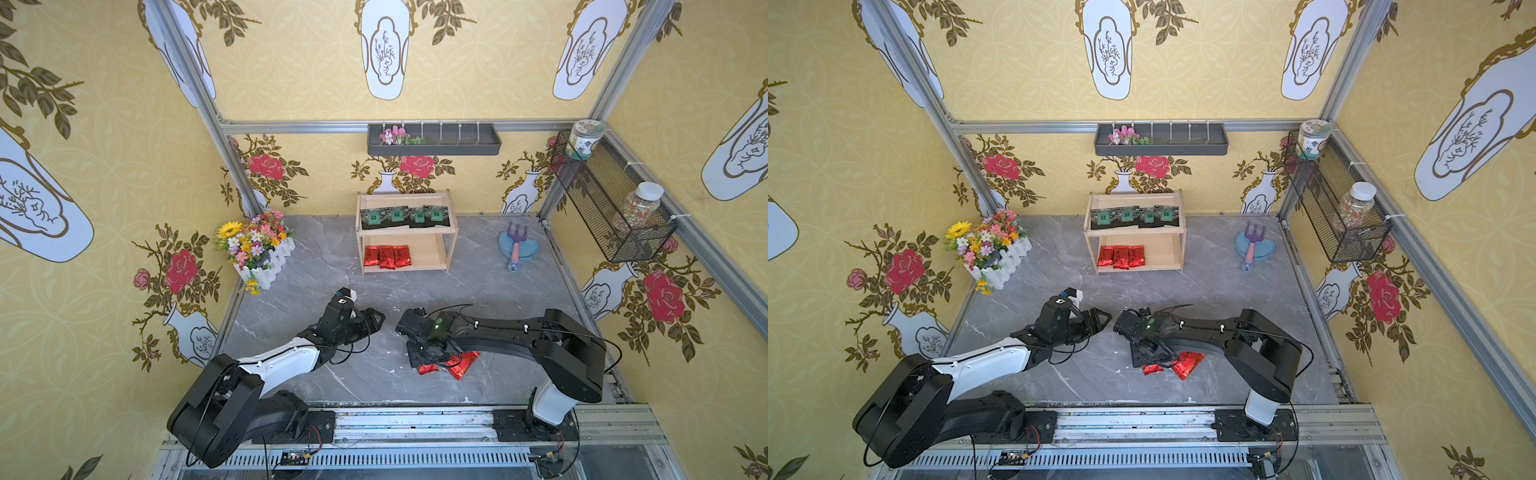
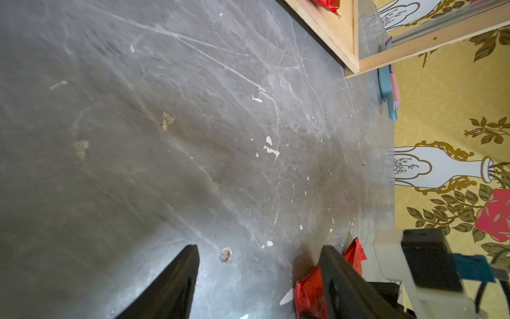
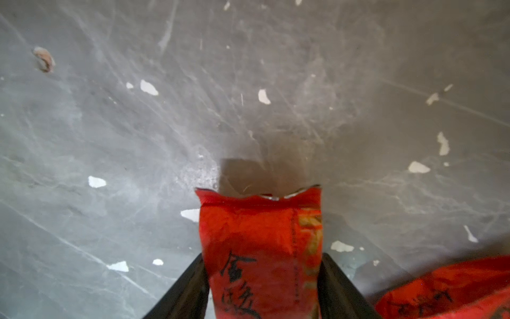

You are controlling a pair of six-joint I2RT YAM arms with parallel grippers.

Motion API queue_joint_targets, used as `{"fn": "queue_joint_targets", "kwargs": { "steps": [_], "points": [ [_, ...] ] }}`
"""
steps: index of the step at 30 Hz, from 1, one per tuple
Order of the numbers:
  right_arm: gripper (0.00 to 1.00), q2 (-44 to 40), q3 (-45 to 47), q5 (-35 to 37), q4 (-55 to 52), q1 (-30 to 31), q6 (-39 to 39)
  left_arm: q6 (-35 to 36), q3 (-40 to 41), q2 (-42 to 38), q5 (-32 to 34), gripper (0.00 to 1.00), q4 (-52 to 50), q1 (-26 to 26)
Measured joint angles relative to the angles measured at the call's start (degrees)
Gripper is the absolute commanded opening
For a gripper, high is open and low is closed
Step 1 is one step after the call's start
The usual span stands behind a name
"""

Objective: Place the tea bags on the shelf by color
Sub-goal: Move the tea bag to the center of the board.

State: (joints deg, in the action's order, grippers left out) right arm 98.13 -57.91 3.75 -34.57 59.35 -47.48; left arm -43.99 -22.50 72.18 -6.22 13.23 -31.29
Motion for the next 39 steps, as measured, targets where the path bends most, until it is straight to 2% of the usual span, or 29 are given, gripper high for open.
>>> {"fn": "queue_joint_targets", "kwargs": {
  "steps": [10, 20, 29, 32, 35, 39],
  "points": [
    [0.60, 1.7, -3.0, 2.0, 1.2, -1.7, 5.2, -0.2, -0.2, 1.4, 0.0, 0.75, 0.0, 0.0],
    [0.59, 8.9, -11.1, 0.6, 8.8, -10.0, 22.1, -0.6, -1.3, 2.2, 0.0, 0.75, 0.2, 1.3],
    [0.63, 13.1, -14.4, -1.0, 12.1, -13.0, 33.8, -0.6, -1.7, 2.2, -0.3, 0.75, 0.2, 2.6],
    [0.64, 12.7, -14.7, -0.7, 12.2, -13.3, 34.2, -0.4, -2.0, 2.6, -0.9, 0.75, 0.3, 2.9],
    [0.70, 10.4, -14.3, -0.9, 12.7, -13.1, 33.6, -0.3, -2.4, 3.3, -1.3, 0.75, 0.4, 3.1],
    [0.72, 6.7, -12.1, -0.8, 14.0, -13.0, 28.1, -0.1, -2.4, 3.8, -2.0, 0.74, 0.6, 3.1]
  ]
}}
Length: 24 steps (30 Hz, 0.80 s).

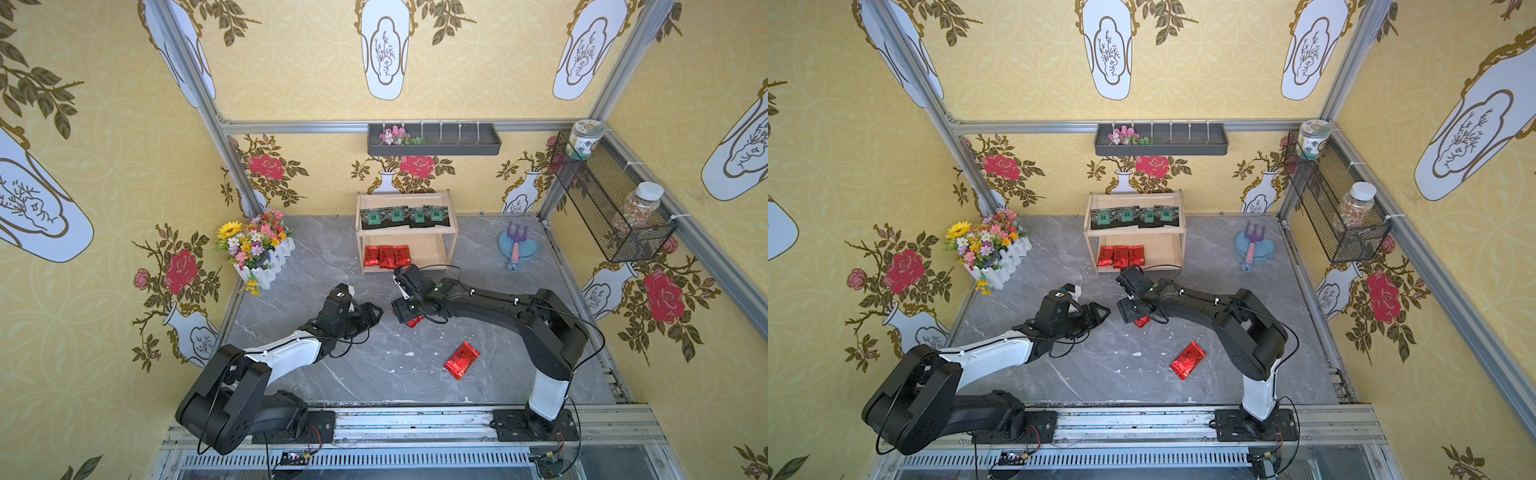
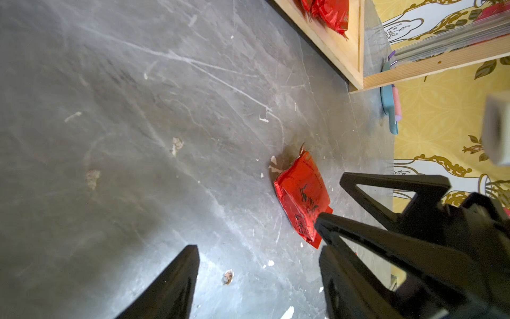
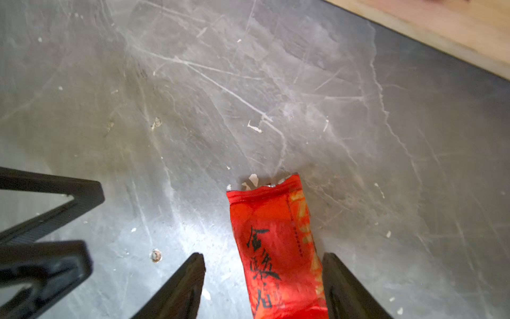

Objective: Place the tea bags on the shelf by color
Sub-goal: Move the tea bag to the center of the board, then pick up the tea bag from the center of the board.

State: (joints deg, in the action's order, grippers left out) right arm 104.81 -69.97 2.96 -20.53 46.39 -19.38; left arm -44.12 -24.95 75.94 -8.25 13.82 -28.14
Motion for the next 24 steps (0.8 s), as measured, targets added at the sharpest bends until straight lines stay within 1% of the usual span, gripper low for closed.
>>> {"fn": "queue_joint_targets", "kwargs": {
  "steps": [4, 6, 12, 15, 18, 22, 24],
  "points": [
    [0.72, -5.2, 4.6, 0.1, 0.8, -0.3, -11.1, 0.0, 0.0, 0.2, -1.1, 0.74, 1.0, 0.0],
    [0.69, -8.5, 8.8, -0.7, 2.8, -0.4, -18.8, 0.2, 0.0, 0.3, -1.7, 0.74, 1.6, 0.0],
    [0.59, -15.8, 22.7, -6.9, 12.7, -1.5, -39.3, 0.2, 0.2, 1.2, -3.6, 0.74, 3.2, 0.0],
    [0.55, -19.0, 27.8, -7.3, 18.4, -2.1, -46.6, 0.2, 0.5, 1.4, -4.2, 0.74, 4.0, 0.0],
    [0.52, -20.5, 32.9, -7.8, 25.1, -2.9, -52.9, 0.2, 0.9, 1.1, -4.7, 0.74, 4.6, 0.1],
    [0.50, -18.2, 36.0, -9.3, 32.3, -4.0, -58.8, 0.2, 1.1, 1.0, -5.1, 0.74, 5.2, 0.0],
    [0.46, -16.2, 36.5, -10.5, 36.6, -4.1, -60.6, 0.2, 1.1, 1.1, -5.2, 0.74, 5.5, 0.0]
  ]
}}
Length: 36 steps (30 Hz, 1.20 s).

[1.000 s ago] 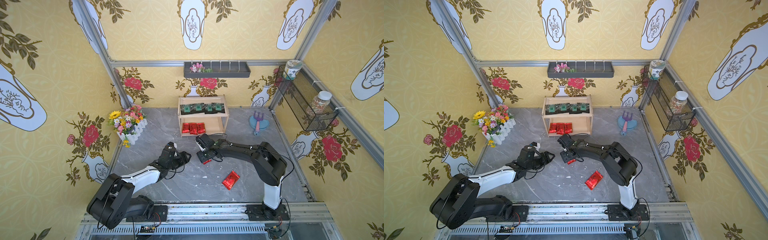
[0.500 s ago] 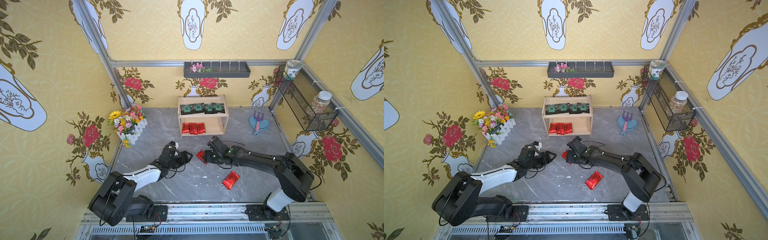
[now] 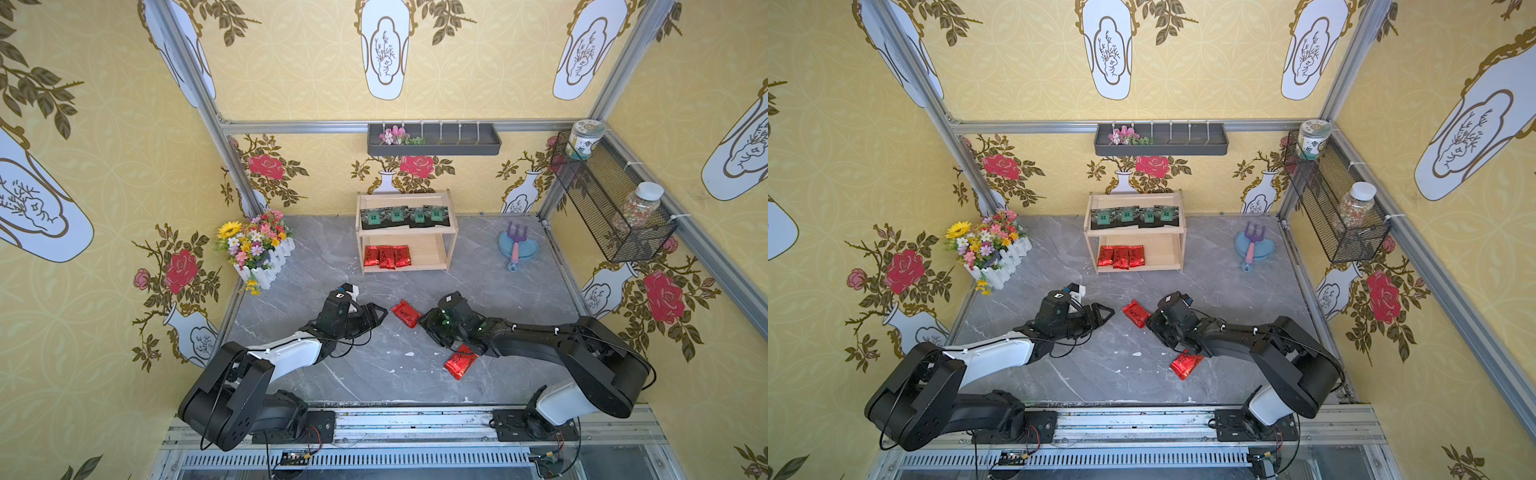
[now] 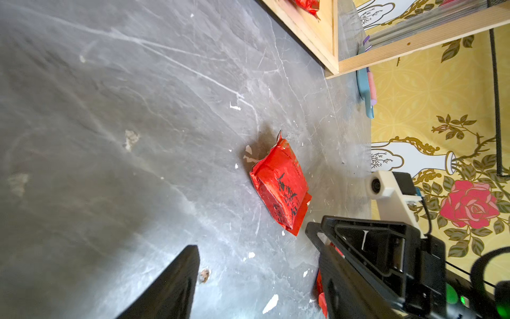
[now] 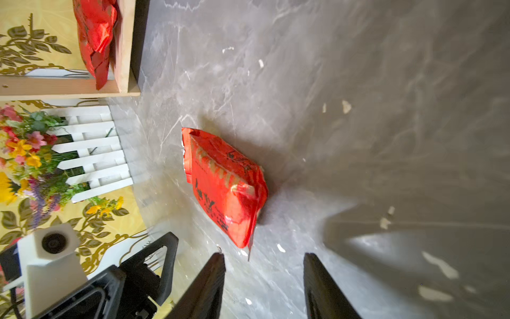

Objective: Place the tea bags on the shelf by color
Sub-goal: Pick up the tea bag from the center of the board.

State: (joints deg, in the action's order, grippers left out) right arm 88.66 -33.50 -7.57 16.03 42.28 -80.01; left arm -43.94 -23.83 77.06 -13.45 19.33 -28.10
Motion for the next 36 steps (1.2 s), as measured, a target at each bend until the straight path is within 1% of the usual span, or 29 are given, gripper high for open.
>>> {"fn": "queue_joint_targets", "kwargs": {
  "steps": [3, 7, 12, 18, 21, 23, 32, 36],
  "points": [
    [0.42, 2.7, 1.9, -1.9, 6.4, -0.5, -2.8, 0.0, 0.0, 0.4, -0.3, 0.74, 0.6, 0.0],
    [0.36, 4.2, 3.7, -2.1, 11.8, -1.5, -4.6, -0.2, 0.1, 1.1, -0.7, 0.74, 0.8, 0.0],
    [0.28, 4.6, 4.1, -2.7, 13.9, -1.9, -5.4, -0.4, 0.1, 1.5, -1.1, 0.74, 1.2, 0.0],
    [0.15, 6.8, 4.0, -3.0, 15.8, -2.4, -5.4, -0.7, 0.0, 2.4, -1.4, 0.74, 1.7, 0.0],
    [0.05, 7.7, 3.8, -3.6, 16.5, -2.4, -5.3, -0.7, -0.3, 2.8, -1.4, 0.74, 1.8, 0.0],
    [0.00, 7.9, 3.6, -3.9, 17.4, -2.4, -5.2, -0.7, -0.3, 2.8, -1.4, 0.74, 2.0, 0.0],
    [0.00, 6.6, 3.0, -4.2, 18.6, -2.4, -5.0, -0.9, -0.5, 2.4, -1.5, 0.74, 1.5, 0.0],
    [0.00, 5.2, 2.7, -2.6, 18.6, -2.4, -5.0, -0.9, -1.2, 0.6, -1.4, 0.74, 0.3, 0.0]
  ]
}}
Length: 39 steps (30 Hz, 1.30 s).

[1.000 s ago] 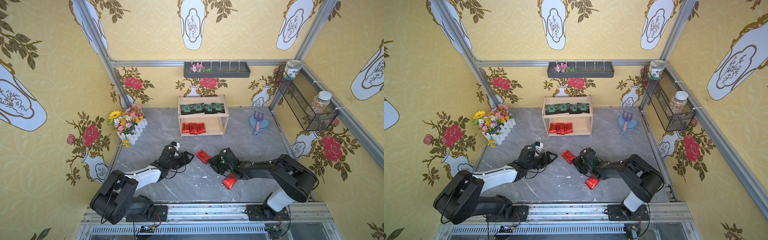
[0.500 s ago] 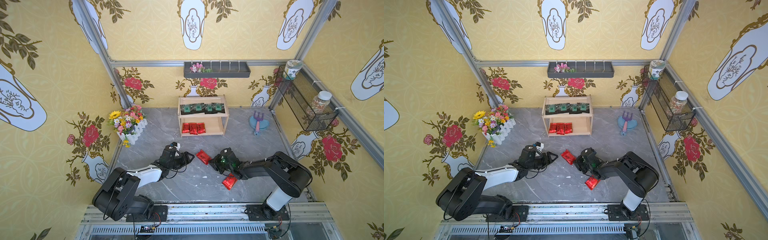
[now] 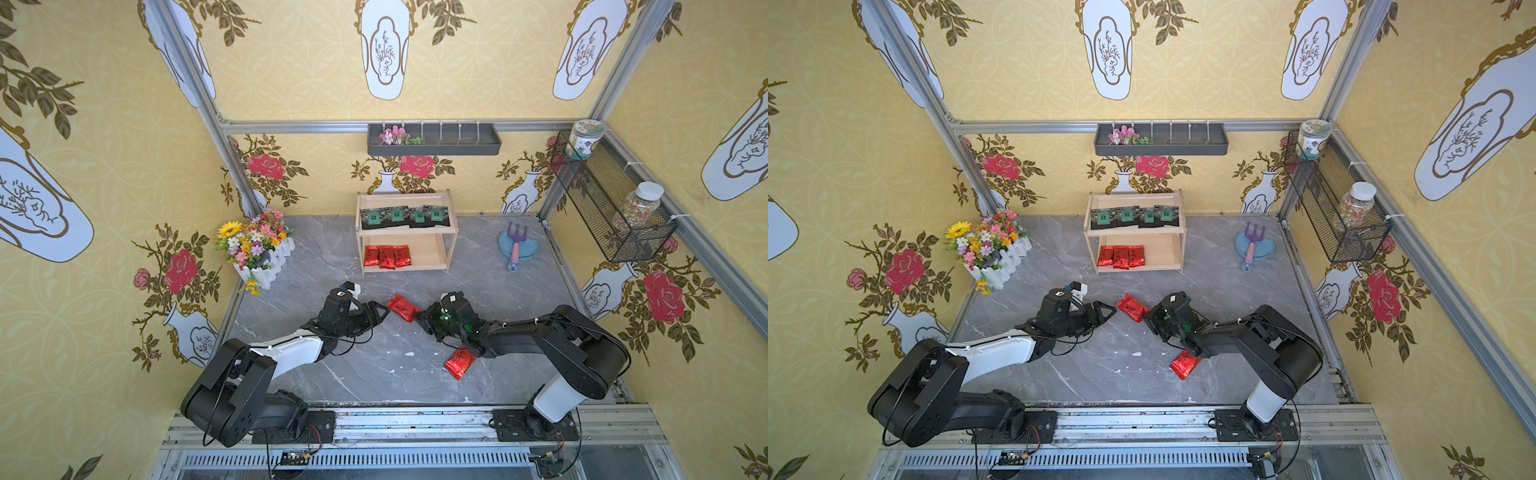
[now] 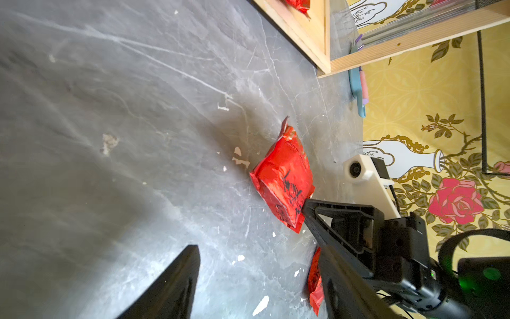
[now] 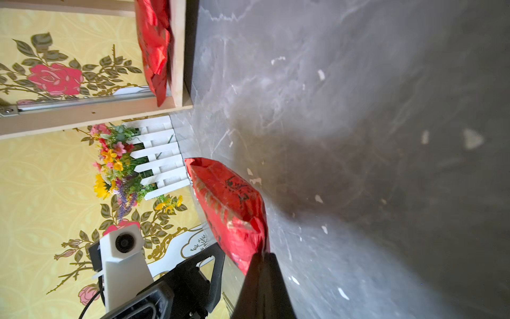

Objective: Place the tea bags on the shelf by color
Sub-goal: Pick up the tea bag from the center of the board, then place the tea bag on the shelf.

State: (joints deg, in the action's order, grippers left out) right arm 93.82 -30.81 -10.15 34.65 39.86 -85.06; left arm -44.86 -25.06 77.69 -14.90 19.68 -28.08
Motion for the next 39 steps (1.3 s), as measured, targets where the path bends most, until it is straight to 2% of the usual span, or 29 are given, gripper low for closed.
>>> {"fn": "queue_joint_targets", "kwargs": {
  "steps": [12, 24, 39],
  "points": [
    [0.00, 2.3, -6.4, 10.1, 5.0, 0.0, -6.7, -1.5, -3.0, -4.9, -0.5, 0.73, -1.6, 0.0],
    [0.00, 6.9, -17.3, 23.4, -1.6, -1.9, -9.2, -2.1, -1.7, -11.8, -1.3, 0.74, -3.1, 1.0],
    [0.00, 16.7, -26.1, 28.9, -6.0, -5.1, -12.0, -2.1, -0.2, -17.1, 0.1, 0.74, -4.9, 1.0]
  ]
}}
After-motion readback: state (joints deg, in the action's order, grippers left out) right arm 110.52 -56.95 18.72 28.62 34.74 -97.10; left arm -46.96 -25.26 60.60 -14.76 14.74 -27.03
